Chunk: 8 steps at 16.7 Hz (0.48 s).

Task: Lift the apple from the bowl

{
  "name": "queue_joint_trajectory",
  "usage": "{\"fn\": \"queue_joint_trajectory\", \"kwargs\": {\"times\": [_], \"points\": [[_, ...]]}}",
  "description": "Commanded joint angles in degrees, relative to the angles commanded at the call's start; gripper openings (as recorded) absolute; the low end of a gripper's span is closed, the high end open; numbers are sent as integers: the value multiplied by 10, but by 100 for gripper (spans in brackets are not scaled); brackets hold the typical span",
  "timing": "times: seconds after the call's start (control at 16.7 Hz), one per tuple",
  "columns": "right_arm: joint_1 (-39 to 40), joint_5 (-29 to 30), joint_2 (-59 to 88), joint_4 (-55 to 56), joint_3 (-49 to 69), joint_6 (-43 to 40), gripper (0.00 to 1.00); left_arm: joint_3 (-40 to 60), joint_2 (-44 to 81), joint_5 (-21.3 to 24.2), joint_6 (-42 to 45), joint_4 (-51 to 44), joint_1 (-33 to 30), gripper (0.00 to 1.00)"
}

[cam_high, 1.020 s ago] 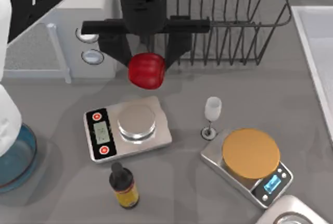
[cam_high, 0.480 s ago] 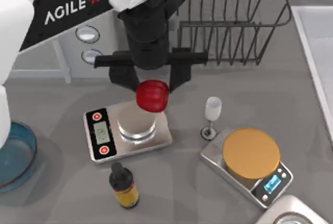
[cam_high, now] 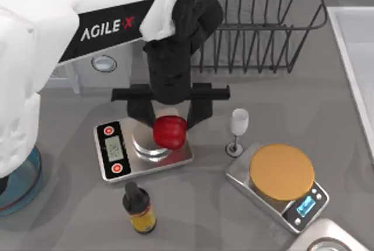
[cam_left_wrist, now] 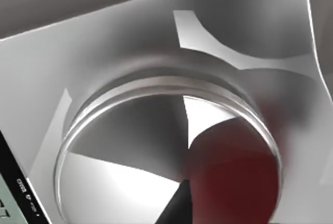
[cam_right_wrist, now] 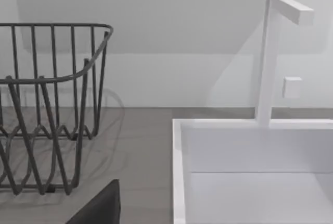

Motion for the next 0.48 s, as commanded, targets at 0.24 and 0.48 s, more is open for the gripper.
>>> {"fn": "queue_joint_trajectory", "kwargs": {"times": [0.24, 0.48], "points": [[0, 0, 0, 0, 0, 0, 100, 0, 0, 0, 0, 0, 0, 38], [0, 0, 0, 0, 0, 0, 100, 0, 0, 0, 0, 0, 0, 68]]}}
